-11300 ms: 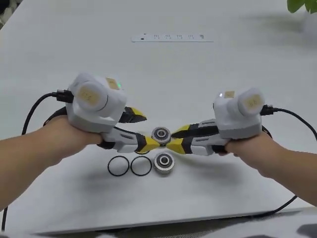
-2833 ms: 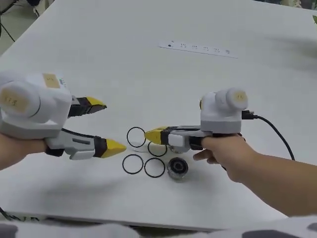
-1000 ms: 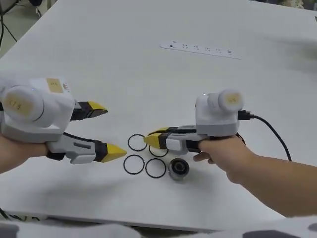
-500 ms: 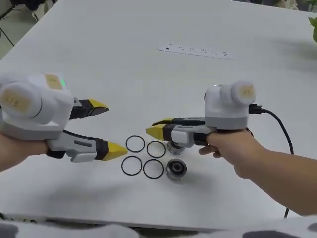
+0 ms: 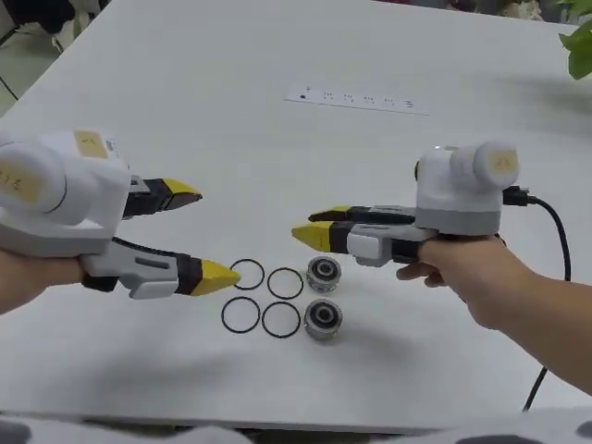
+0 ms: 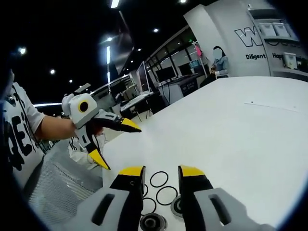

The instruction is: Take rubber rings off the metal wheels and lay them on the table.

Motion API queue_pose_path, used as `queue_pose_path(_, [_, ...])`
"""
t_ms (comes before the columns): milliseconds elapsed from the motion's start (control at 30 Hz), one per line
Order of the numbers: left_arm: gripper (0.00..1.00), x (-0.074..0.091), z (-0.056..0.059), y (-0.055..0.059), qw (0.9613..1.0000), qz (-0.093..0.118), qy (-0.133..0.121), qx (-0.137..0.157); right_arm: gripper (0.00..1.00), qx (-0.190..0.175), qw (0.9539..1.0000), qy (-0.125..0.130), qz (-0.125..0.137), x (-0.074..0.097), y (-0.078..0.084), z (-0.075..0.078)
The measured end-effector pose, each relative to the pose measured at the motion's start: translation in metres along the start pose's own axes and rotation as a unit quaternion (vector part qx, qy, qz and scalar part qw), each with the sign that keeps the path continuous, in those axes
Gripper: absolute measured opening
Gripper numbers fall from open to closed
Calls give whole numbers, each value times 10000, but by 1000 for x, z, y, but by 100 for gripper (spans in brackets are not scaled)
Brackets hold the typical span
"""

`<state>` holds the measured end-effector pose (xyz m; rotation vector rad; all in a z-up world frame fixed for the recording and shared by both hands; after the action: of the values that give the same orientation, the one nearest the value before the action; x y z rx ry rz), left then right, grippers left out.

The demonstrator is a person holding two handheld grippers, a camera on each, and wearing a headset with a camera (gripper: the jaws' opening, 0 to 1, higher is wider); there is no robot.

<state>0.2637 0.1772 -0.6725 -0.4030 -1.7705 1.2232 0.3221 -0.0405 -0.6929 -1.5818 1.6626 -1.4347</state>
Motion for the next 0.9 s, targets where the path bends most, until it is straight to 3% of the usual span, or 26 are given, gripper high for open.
queue_pose_path(467, [69, 4, 0, -7, 9999, 121, 37, -51, 36, 401, 9988, 38, 295, 30, -8, -9])
queue_pose_path(900, [71, 8, 0, -10, 9998, 158, 71, -76, 46, 916, 9956, 54, 214, 55, -4, -11])
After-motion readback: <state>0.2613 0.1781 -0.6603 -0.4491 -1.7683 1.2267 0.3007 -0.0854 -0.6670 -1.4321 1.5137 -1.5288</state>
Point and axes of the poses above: the centre of the closed fingertips' face, and the gripper's own axes: x roughly backward along the fingers, z roughly to its right, y roughly out of its underside, the point moved 9 cm from there along x, roughly backward along the fingers
